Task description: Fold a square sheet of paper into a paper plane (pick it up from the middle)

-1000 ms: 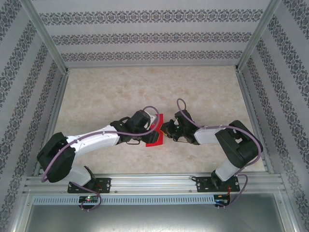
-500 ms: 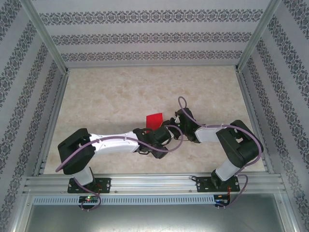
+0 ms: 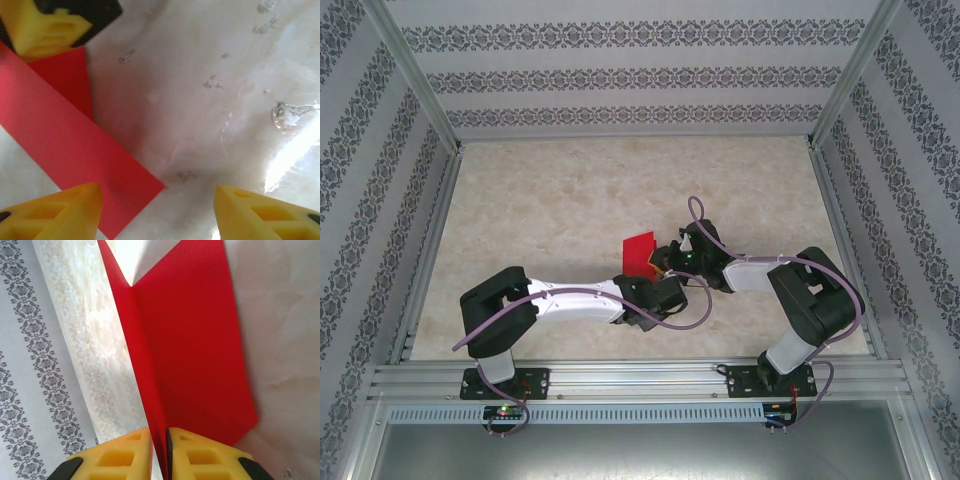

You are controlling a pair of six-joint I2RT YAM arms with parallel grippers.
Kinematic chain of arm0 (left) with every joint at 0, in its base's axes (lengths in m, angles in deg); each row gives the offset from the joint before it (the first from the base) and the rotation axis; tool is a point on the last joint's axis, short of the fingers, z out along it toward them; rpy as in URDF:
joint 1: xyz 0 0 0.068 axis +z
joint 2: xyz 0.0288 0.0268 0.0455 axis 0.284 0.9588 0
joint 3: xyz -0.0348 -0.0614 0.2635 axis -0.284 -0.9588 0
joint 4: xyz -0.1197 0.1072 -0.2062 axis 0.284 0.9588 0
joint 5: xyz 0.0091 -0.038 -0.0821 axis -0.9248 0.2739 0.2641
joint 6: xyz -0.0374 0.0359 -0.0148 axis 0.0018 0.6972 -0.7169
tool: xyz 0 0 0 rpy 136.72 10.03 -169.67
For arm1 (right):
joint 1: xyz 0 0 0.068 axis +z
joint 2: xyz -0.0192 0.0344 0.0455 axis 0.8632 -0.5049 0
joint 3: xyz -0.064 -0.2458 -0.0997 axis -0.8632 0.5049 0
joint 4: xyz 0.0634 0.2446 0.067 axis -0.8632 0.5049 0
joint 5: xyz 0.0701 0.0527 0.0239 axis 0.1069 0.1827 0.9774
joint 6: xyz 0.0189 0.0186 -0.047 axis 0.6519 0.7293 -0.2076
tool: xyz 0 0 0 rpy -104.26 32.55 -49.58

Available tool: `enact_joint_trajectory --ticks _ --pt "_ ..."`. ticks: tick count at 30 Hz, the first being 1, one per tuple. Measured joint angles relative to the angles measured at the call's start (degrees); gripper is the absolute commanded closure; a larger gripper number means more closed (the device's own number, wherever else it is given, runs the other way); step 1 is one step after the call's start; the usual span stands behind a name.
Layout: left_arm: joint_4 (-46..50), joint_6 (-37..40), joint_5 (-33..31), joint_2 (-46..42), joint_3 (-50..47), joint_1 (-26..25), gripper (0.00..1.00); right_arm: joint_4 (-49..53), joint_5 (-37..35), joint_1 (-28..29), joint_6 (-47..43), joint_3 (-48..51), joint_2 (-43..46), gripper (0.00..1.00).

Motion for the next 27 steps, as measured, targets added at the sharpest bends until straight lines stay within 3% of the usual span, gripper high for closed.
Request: enact_joint_trajectory --ticks 13,21,27 --pt "-0.33 0.52 -2.62 -2.89 -0.46 0.0 0.93 1.07 0.0 -0.46 -1.33 0.0 -0.02 0.83" --pt "-0.66 0.39 -0.74 -5.66 -2.34 0.85 1.0 2.14 0.11 -1.53 -2.23 0.0 0.0 0.8" --pt "-3.34 -1.18 11.58 -11.21 -6.25 7.89 1.0 8.41 -0.33 -3.61 -5.97 -0.11 2.91 0.73"
